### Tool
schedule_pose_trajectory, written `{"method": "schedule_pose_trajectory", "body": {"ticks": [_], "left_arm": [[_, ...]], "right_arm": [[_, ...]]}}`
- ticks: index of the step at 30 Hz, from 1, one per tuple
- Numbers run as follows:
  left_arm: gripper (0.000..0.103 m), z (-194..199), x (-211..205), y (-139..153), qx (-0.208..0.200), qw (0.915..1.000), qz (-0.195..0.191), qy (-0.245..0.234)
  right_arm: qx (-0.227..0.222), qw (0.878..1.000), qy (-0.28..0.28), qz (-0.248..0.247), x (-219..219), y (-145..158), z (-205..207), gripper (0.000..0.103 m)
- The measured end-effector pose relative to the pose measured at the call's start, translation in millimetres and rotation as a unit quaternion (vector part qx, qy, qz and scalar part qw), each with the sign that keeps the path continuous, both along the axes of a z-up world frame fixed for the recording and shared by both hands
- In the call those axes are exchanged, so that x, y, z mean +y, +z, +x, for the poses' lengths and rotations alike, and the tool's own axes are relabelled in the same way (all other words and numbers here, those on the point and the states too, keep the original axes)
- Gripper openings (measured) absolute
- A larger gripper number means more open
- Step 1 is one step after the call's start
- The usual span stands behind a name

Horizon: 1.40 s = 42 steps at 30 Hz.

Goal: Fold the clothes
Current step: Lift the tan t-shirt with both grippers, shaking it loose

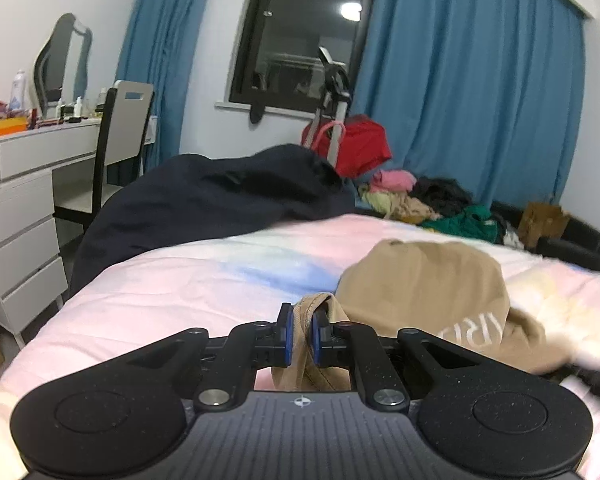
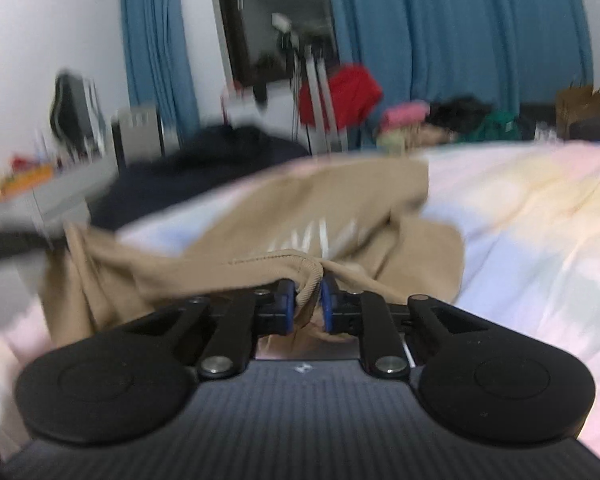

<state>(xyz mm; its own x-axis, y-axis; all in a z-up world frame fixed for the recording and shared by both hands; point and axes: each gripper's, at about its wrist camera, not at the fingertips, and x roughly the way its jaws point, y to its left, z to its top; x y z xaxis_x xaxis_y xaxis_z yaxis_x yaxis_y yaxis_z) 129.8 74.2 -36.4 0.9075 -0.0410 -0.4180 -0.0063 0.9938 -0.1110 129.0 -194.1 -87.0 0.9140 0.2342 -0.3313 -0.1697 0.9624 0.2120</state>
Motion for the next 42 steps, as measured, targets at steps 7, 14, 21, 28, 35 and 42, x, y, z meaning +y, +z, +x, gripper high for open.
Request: {"method": "schedule_pose_trajectory", "body": {"ticks": [7,14,21,28,35,42], "left_arm": [[0.057,8,-35,-25,0.082,0.9885,0.12,-0.041],[0.074,-22,-34,-11,0.071,0.9893,0.125,-0.027],[0.085,-76,-72,14,-0.052,0.9836,0.14,-0.102],[0.078,-56,-162,-56,-0.009,0.954,0.278,-0.112],[0.079,-43,-137,-37,-0.076,0.9604,0.26,0.067],[0.083,-84,-136,8,-0.203,0.9535,0.2,0.096]], "right_arm": [[-0.055,0.997,0.004,0.055,-28,42,-26,0.015],[-0.011,0.996,0.019,0.09,-45,38,-24,0.015],[0.022,0.99,0.025,0.139,-58,32,-20,0.016],[0.027,0.985,0.031,0.165,-61,29,-17,0.016],[0.037,0.984,0.024,0.173,-62,23,-13,0.016],[0.07,0.993,-0.018,0.091,-44,10,-7,0.022]]}}
